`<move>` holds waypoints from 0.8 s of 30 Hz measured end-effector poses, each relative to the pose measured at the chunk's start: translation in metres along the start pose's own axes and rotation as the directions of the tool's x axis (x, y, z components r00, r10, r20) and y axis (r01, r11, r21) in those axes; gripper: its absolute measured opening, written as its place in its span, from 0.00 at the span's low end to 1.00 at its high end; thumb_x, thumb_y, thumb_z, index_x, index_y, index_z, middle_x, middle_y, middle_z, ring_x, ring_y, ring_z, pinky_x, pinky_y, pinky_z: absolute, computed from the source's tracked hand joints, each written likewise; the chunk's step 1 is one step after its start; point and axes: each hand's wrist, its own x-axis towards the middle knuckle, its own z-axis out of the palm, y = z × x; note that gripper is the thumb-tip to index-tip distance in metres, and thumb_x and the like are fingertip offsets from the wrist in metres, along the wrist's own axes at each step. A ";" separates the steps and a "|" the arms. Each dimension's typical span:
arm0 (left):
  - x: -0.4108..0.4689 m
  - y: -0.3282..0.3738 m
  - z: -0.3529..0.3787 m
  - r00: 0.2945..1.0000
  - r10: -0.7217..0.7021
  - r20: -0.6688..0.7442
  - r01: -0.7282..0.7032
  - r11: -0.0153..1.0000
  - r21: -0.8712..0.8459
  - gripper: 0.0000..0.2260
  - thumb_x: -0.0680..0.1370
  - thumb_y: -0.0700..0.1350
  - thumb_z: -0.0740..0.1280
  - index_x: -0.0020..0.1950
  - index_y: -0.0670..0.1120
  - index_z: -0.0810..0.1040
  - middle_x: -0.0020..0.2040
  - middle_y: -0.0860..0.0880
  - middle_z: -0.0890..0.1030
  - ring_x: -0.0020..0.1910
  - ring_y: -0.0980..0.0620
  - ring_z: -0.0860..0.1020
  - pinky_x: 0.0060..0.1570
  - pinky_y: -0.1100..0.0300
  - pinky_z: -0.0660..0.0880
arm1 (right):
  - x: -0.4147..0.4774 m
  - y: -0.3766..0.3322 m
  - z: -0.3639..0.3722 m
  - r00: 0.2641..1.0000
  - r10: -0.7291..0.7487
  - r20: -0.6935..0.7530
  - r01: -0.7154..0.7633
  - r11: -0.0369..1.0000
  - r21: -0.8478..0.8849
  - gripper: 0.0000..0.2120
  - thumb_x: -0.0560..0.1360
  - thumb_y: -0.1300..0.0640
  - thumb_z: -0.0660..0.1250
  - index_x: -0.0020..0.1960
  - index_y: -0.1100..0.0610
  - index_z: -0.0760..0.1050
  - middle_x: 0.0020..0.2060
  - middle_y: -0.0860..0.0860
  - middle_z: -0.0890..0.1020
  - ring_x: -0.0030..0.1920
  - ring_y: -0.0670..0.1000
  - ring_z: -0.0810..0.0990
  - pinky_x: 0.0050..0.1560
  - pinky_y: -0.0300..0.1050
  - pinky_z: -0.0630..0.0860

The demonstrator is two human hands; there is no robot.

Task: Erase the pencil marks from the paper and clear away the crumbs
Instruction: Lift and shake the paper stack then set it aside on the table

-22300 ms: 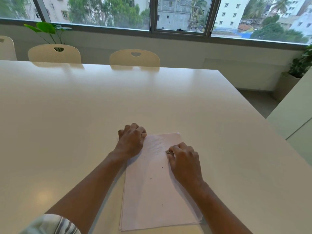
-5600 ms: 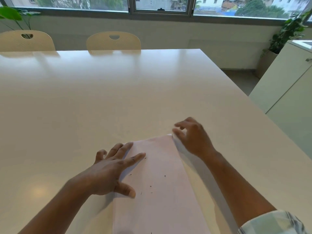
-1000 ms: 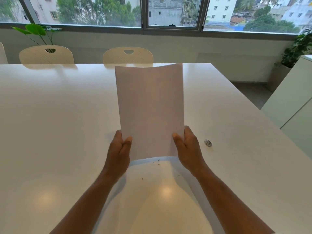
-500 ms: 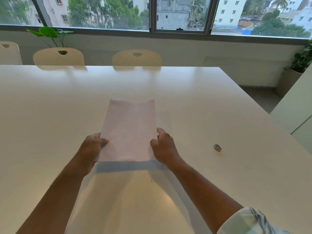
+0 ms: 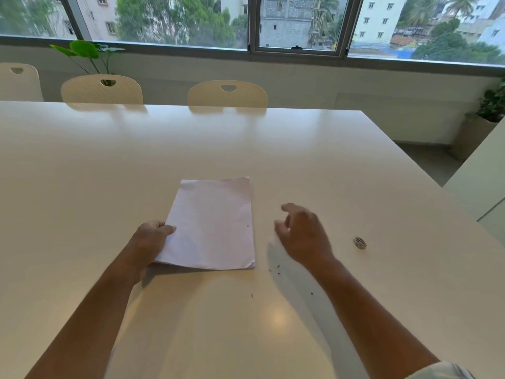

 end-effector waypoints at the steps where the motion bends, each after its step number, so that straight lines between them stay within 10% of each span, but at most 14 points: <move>1: 0.000 -0.001 -0.001 1.000 0.004 -0.013 -0.004 1.000 0.011 0.07 0.84 0.44 0.66 0.55 0.42 0.82 0.52 0.40 0.86 0.50 0.37 0.85 0.52 0.47 0.80 | 0.001 0.013 -0.012 0.998 -0.001 -0.059 0.000 1.000 -0.023 0.17 0.77 0.55 0.70 0.65 0.58 0.81 0.51 0.59 0.86 0.51 0.61 0.85 0.56 0.54 0.81; 5: 0.001 -0.009 -0.007 0.996 0.045 -0.080 -0.037 0.994 0.104 0.07 0.81 0.43 0.67 0.56 0.47 0.84 0.53 0.45 0.85 0.52 0.41 0.83 0.58 0.43 0.80 | -0.003 0.073 -0.056 0.968 0.039 -0.250 -0.089 0.977 -0.193 0.13 0.76 0.59 0.72 0.59 0.61 0.83 0.50 0.63 0.83 0.51 0.65 0.83 0.55 0.56 0.81; 14: -0.017 -0.012 0.004 0.954 0.122 -0.274 -0.095 0.989 0.110 0.07 0.73 0.46 0.70 0.49 0.48 0.85 0.48 0.46 0.85 0.48 0.40 0.81 0.47 0.50 0.74 | -0.036 0.126 -0.058 0.972 0.190 -0.139 -0.227 0.910 -0.348 0.05 0.77 0.58 0.74 0.51 0.58 0.83 0.44 0.59 0.79 0.47 0.65 0.81 0.46 0.52 0.78; 24: -0.039 -0.010 0.006 0.965 0.143 -0.222 -0.105 0.979 0.174 0.24 0.65 0.49 0.61 0.58 0.49 0.81 0.47 0.48 0.85 0.48 0.43 0.81 0.46 0.49 0.76 | -0.018 0.102 -0.043 0.971 0.138 -0.194 -0.166 0.977 -0.133 0.03 0.75 0.61 0.74 0.48 0.57 0.85 0.44 0.58 0.86 0.46 0.61 0.84 0.47 0.49 0.78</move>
